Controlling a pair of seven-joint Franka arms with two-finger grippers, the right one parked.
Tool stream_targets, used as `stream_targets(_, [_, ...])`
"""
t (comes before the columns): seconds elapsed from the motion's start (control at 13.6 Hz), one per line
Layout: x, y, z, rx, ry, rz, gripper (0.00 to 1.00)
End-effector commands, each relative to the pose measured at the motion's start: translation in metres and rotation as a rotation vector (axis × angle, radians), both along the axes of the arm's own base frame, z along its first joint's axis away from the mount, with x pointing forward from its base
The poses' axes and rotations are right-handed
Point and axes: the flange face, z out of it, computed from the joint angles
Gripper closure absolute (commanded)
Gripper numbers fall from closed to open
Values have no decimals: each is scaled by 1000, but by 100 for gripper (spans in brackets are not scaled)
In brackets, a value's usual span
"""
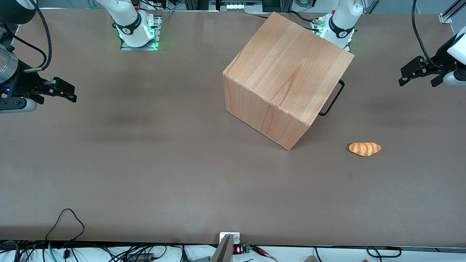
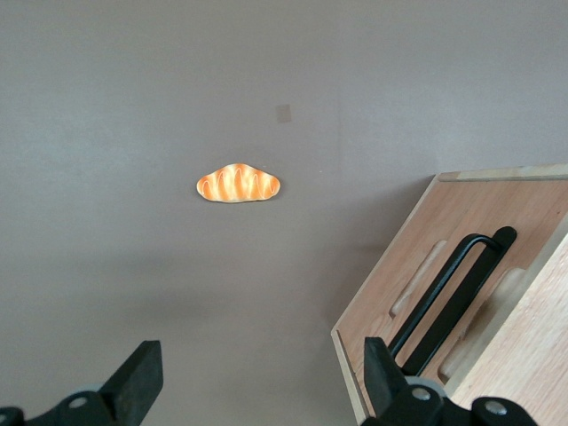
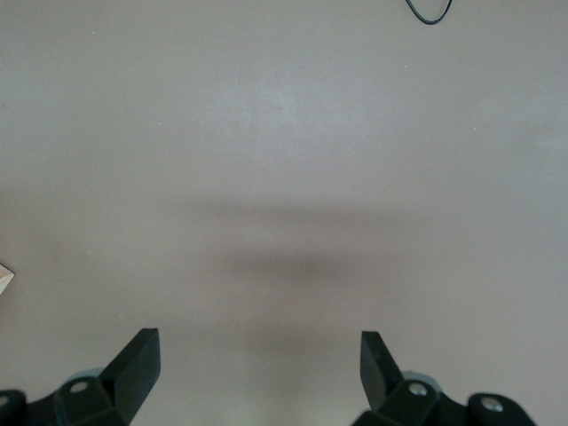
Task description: Open top drawer with left arm
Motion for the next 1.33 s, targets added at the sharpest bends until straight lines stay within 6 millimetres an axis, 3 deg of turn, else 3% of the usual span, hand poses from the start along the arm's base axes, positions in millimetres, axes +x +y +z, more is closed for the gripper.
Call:
stream_targets(0.0, [1,2,6,30,6,-14,0])
stream_targets(0.96, [3,4,3,27,9,-17,0])
stream_targets(1.25, [7,6,-7,27,27,-4,0])
